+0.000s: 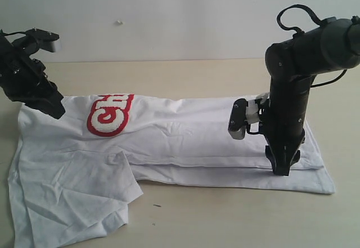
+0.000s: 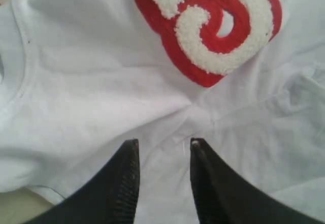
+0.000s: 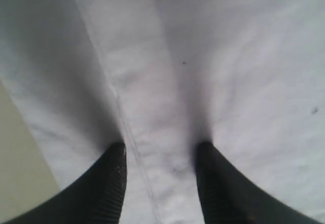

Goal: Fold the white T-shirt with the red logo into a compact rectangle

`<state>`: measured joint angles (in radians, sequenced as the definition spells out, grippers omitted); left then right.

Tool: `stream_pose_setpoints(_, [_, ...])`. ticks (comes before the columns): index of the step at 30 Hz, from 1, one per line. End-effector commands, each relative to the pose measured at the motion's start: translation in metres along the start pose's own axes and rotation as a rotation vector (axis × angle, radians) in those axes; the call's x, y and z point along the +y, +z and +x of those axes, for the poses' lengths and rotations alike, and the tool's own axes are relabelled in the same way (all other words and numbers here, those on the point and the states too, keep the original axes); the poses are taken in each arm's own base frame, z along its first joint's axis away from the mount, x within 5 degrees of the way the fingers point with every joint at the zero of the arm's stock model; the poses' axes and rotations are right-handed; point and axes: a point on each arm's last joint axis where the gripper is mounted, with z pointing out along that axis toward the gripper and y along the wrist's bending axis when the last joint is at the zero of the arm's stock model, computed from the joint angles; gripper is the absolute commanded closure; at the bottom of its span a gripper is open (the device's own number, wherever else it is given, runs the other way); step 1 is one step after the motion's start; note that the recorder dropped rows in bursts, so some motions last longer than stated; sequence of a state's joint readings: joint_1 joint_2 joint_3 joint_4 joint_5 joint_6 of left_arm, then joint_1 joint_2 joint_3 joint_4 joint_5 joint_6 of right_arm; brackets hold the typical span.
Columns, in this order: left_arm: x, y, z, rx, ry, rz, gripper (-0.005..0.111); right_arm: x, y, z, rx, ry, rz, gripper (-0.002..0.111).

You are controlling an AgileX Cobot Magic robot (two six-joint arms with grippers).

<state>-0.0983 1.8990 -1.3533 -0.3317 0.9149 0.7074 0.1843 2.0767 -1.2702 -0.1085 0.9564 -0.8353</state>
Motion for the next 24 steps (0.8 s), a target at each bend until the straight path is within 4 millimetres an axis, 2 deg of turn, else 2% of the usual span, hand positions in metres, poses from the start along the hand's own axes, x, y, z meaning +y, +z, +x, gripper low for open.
stream_pose_setpoints(1, [-0.002,-0.003,-0.001,-0.013,0.005,-0.002,0.072,0.0,0.004,-0.001,0.007,0.016,-0.004,0.08])
stream_pose_setpoints(6, [-0.002,-0.003,-0.001,-0.013,0.005,-0.002,0.072,0.001,0.004,0.0,0.019,0.012,-0.016,0.109])
stream_pose_setpoints(9, [-0.002,-0.003,-0.001,-0.013,0.005,-0.002,0.072,0.002,0.004,0.0,0.029,0.012,-0.027,0.108])
stream_pose_setpoints(12, [-0.002,-0.003,-0.001,-0.013,0.005,-0.002,0.072,0.004,-0.004,0.003,0.034,0.014,-0.03,0.108])
stream_pose_setpoints(20, [-0.002,-0.003,-0.001,-0.013,0.005,-0.002,0.072,0.008,-0.047,0.01,-0.049,0.018,0.041,0.108])
stream_pose_setpoints(24, [-0.002,-0.003,-0.001,-0.013,0.005,-0.002,0.072,0.019,-0.062,0.011,-0.099,0.015,-0.018,0.108])
